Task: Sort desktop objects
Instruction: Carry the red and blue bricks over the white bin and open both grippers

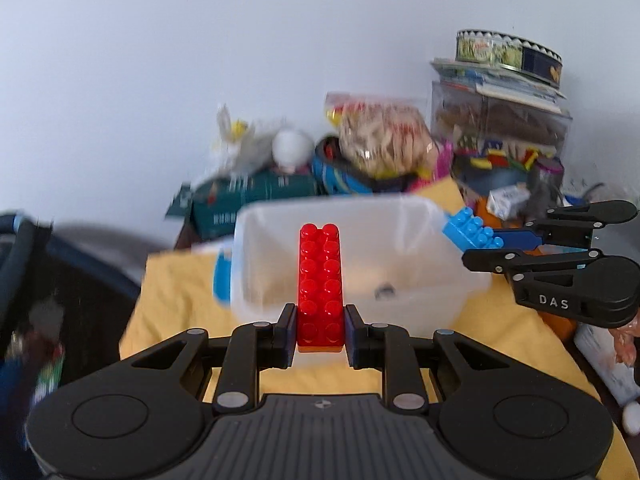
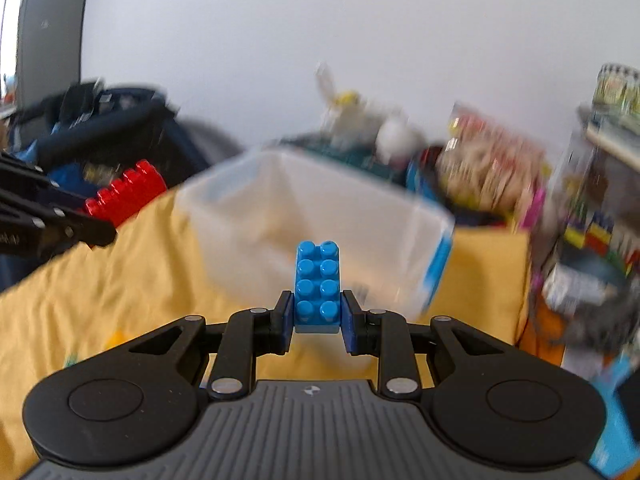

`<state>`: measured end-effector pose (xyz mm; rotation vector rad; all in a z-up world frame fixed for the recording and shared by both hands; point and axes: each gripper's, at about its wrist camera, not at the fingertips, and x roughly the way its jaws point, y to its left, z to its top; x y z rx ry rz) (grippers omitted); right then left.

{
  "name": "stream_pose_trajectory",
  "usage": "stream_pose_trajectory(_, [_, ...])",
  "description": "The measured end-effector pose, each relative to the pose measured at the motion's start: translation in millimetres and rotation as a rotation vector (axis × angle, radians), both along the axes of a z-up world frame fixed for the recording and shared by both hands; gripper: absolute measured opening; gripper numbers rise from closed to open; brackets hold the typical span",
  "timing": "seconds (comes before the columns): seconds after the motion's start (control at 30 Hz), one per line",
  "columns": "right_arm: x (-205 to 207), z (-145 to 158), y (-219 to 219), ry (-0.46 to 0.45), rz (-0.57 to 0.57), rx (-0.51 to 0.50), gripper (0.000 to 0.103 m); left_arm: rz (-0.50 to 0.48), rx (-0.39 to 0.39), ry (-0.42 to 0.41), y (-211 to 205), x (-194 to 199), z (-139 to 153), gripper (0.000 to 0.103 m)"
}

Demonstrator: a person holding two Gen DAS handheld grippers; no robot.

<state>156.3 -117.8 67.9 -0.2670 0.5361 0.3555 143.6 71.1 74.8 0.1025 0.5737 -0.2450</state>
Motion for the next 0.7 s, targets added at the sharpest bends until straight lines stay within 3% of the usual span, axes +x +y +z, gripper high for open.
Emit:
stream_pose_trajectory(0.17, [42.9, 18.0, 11.9, -0.068, -0.037, 0.031, 0.027, -0.003, 0.0, -0.029, -10.3, 45.9, 8.5, 0.027])
stream_pose_trajectory(0.3, [68.8, 13.6, 17.1, -0.095, -0.082, 0.037, 0.027, 0.006, 0.006, 0.001, -19.3, 78.6, -5.2, 0.027])
stream_pose_trajectory(0.53, [102.4, -21.5, 23.9, 0.028, -0.128, 0.009, 0.027, -0.007, 0.062, 0.159, -29.8, 119.8, -60.8, 0.028])
stream_pose_trajectory(0.6, [106.8, -32.0, 26.1, 0.068, -0.14, -0.014, 0.029, 0.005, 0.067, 0.168, -30.2, 120.0, -66.4, 0.028])
stream_pose_trajectory(0.7, [108.4, -41.8, 25.8, 0.103, -0.144, -0.014, 0.039, 0.011, 0.068, 0.145, -29.7, 115.3, -63.9, 0.038])
